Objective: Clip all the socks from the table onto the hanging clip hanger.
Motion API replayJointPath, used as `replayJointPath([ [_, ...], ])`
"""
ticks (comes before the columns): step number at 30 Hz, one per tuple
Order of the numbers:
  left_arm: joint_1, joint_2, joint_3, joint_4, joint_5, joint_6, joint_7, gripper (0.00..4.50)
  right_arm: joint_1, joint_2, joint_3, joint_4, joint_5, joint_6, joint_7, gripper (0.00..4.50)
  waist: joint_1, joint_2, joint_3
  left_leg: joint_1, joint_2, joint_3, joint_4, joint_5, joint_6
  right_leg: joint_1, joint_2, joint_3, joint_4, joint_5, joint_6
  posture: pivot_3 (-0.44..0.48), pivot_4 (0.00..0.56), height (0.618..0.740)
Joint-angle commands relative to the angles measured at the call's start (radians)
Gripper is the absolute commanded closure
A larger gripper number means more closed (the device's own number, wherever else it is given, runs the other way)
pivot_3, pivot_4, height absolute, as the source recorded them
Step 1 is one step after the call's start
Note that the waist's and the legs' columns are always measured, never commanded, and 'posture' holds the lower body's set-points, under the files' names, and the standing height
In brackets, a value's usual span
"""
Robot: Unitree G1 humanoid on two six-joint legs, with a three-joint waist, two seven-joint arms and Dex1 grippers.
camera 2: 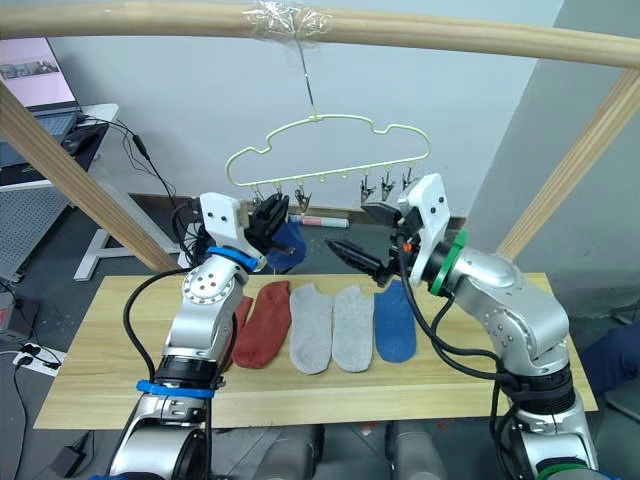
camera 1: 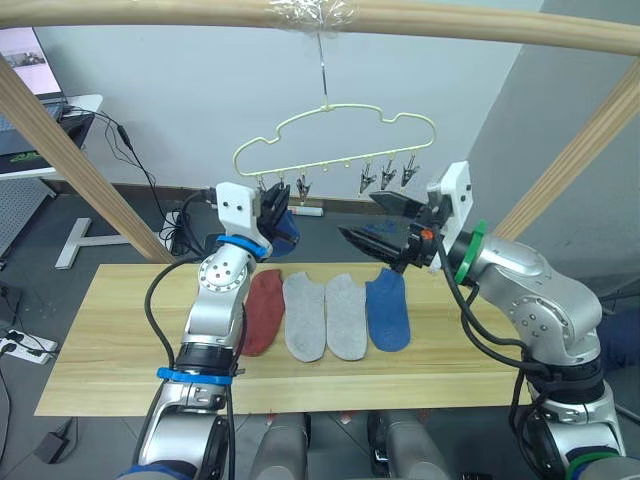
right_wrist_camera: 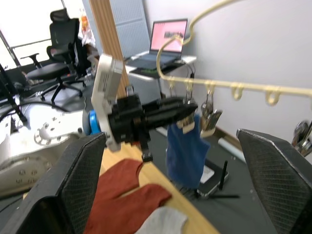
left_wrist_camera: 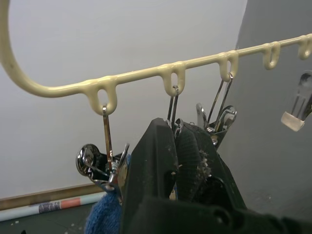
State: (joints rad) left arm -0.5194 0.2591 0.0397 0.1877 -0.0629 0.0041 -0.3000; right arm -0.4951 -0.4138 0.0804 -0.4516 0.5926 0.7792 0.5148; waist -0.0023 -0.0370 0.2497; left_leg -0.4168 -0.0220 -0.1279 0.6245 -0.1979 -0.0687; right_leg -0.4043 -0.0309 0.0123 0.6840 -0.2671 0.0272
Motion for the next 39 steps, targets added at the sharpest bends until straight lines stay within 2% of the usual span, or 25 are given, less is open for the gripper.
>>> replayJointPath([
  [1, 0.004, 0.015, 0.023, -0.071, -0.037, 0.035, -0.023, 4.44, 0.05, 0.001, 0.06, 0.081, -0.105, -0.063, -0.021, 0.0, 0.0, 0.0, 0.0, 0.0, 0.0, 0.0, 0.0, 0.0, 0.0, 0.0, 0.0, 0.0, 0.0, 0.0, 0.0, 0.061, 0.192, 0.74],
  [6, 0.016, 0.033, 0.026, -0.105, -0.071, 0.091, -0.066, 4.44, 0.093, -0.014, 0.186, 0.389, -0.332, -0.247, -0.014, 0.0, 0.0, 0.0, 0.0, 0.0, 0.0, 0.002, 0.001, 0.001, 0.002, 0.0, 0.001, 0.002, 0.0, 0.002, 0.001, 0.073, 0.189, 0.74],
  [11, 0.03, 0.037, 0.025, -0.125, -0.066, 0.106, -0.063, 4.44, 0.058, 0.066, 0.203, 0.674, -0.431, -0.325, -0.048, 0.0, 0.0, 0.0, 0.0, 0.0, 0.001, 0.004, 0.002, 0.003, 0.002, 0.0, 0.001, 0.004, -0.001, 0.005, 0.002, 0.086, 0.192, 0.74],
  [20, 0.053, 0.03, 0.024, -0.15, -0.065, 0.118, -0.055, 4.44, 0.031, 0.168, 0.204, 0.944, -0.557, -0.403, -0.095, 0.0, 0.0, 0.0, -0.001, 0.001, 0.001, 0.004, 0.001, 0.004, 0.002, 0.0, 0.002, 0.004, -0.001, 0.007, 0.001, 0.101, 0.194, 0.74],
  [23, 0.056, 0.029, 0.024, -0.155, -0.064, 0.121, -0.052, 4.44, 0.034, 0.164, 0.226, 1.017, -0.611, -0.457, -0.092, 0.59, 0.0, 0.0, -0.002, 0.001, 0.001, 0.005, 0.002, 0.004, 0.002, 0.0, 0.002, 0.004, -0.001, 0.007, 0.001, 0.101, 0.194, 0.74],
  [34, 0.067, 0.021, 0.036, -0.168, -0.093, 0.153, -0.052, 4.44, 0.125, 0.093, 0.18, 0.934, -0.623, -0.504, -0.007, 4.47, 0.004, 0.003, -0.022, 0.005, 0.001, 0.004, 0.002, 0.006, 0.004, 0.005, 0.002, 0.004, -0.002, 0.006, 0.005, 0.11, 0.191, 0.74],
  [39, 0.045, 0.024, 0.078, -0.158, -0.177, 0.242, -0.08, 4.44, 0.182, 0.0, 0.196, 0.74, -0.674, -0.674, 0.036, 4.47, 0.003, 0.003, -0.021, 0.013, 0.0, 0.003, 0.0, 0.006, 0.004, 0.015, 0.002, 0.004, -0.005, 0.005, 0.006, 0.11, 0.191, 0.74],
])
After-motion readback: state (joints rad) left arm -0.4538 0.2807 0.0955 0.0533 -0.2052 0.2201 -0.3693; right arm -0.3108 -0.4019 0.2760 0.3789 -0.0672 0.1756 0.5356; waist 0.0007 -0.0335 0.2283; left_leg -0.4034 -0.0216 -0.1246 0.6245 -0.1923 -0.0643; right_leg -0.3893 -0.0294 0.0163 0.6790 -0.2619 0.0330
